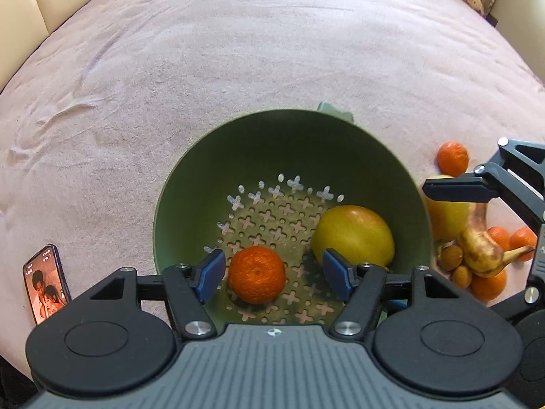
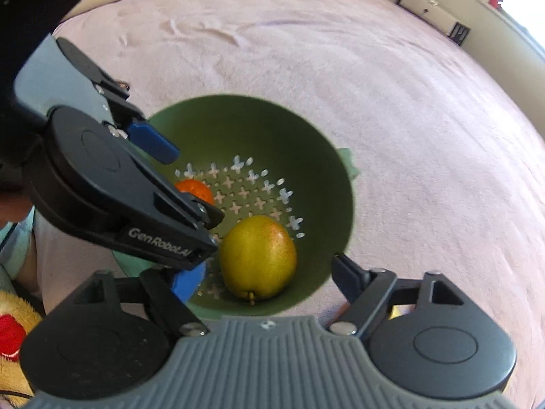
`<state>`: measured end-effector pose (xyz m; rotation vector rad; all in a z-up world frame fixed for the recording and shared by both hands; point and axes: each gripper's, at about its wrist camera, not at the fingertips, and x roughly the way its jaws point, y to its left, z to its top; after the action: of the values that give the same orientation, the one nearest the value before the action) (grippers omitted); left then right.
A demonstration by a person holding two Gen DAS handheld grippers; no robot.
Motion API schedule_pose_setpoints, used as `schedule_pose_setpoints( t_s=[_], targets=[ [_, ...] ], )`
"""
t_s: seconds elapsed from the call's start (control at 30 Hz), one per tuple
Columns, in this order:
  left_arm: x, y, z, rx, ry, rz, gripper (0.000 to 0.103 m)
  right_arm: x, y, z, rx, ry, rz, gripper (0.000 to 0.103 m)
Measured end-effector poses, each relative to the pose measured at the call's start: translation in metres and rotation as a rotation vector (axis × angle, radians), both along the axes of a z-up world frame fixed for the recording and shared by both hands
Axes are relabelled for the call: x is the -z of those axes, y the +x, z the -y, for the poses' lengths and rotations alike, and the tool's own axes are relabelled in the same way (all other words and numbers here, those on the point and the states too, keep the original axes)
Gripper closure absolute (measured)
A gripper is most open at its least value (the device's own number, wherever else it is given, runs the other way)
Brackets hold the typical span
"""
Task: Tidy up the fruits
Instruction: 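Open the left tool to drop the tangerine while the right tool releases the pear, then move both open tools back toward the fruit pile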
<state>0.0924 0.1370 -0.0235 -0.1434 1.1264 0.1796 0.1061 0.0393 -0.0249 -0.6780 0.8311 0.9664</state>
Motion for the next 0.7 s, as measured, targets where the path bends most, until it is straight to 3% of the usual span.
schedule_pose_setpoints(
  t_s=[0.3, 0.53, 0.7],
  targets=[
    [-0.023, -0.014, 0.012, 0.023, 0.011, 0.092, 0.026, -0.02, -0.007, 0.031, 0.136, 0.071, 0.037, 0.021],
    [-0.044, -0.029, 0.047, 0.134, 0.04, 0.224, 0.026, -0.028, -0.014, 0.072, 0.327, 0.13, 0.041, 0.021],
    [-0.048, -0.037, 0.079, 0.24, 0.045, 0.281, 0.026, -0.027, -0.016, 0.111, 0.525, 0.184, -0.015, 0.021]
  ],
)
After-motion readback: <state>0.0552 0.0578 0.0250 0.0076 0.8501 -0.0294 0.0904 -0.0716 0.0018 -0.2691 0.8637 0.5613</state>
